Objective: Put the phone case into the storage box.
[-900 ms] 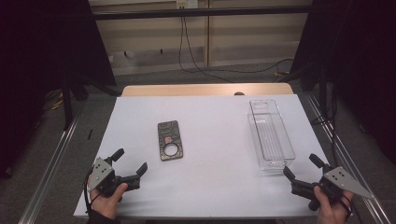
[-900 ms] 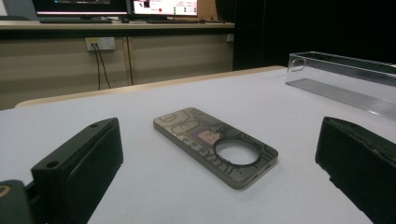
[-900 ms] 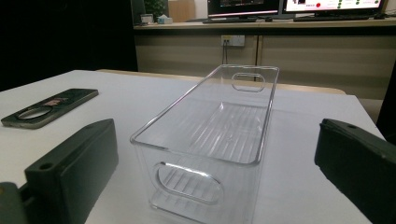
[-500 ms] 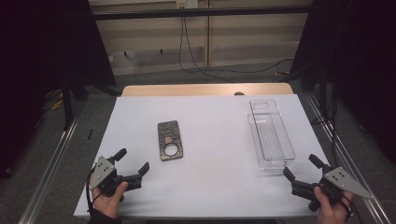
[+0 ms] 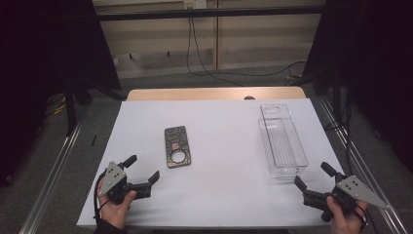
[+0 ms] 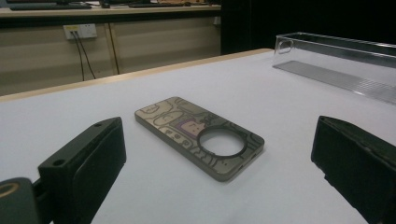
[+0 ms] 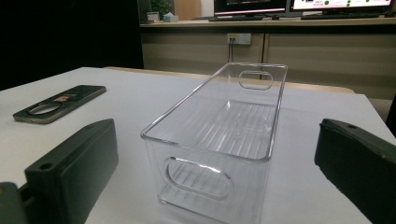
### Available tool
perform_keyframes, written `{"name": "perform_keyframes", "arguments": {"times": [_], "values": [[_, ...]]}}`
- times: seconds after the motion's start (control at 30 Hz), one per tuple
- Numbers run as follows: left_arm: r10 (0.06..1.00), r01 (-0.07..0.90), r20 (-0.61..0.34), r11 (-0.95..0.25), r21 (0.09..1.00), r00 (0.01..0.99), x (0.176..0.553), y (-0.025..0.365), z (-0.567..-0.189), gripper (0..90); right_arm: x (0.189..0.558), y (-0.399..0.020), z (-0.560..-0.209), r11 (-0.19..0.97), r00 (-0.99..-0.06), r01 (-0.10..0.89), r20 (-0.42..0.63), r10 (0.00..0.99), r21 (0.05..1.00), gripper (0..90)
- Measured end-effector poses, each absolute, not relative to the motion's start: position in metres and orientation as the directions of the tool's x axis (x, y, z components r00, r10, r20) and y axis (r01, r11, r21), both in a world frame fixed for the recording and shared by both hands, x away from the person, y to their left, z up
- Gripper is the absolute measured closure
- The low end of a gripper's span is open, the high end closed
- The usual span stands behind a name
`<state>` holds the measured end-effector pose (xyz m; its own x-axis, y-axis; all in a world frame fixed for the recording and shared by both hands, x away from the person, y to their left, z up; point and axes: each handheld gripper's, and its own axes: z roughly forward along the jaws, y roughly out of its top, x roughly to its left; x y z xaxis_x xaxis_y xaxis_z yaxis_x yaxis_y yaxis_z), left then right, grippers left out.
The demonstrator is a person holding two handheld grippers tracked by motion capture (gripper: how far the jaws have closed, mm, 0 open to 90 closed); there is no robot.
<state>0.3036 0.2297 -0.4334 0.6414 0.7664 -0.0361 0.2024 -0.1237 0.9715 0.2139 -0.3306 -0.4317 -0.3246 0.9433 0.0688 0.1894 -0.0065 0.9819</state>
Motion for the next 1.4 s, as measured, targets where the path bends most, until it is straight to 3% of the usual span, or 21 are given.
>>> {"name": "perform_keyframes", "arguments": {"times": [0.47, 0.8, 1.4], "values": [[0.739, 0.191, -0.027, -0.139, 0.972, 0.673, 0.312, 0.219, -0.432, 4.9, 0.213, -0.330, -0.431, -0.004, -0.318, 0.186, 0.063, 0.946, 0.983, 0.0], [0.706, 0.217, -0.101, -0.076, 0.973, 0.701, 0.320, 0.207, -0.431, 4.6, 0.214, -0.329, -0.432, 0.004, -0.323, 0.189, 0.059, 0.944, 0.982, 0.0], [0.662, 0.155, -0.052, -0.097, 0.983, 0.748, 0.350, 0.187, -0.429, 1.0, 0.212, -0.330, -0.431, 0.002, -0.318, 0.187, 0.058, 0.946, 0.982, 0.0]]}}
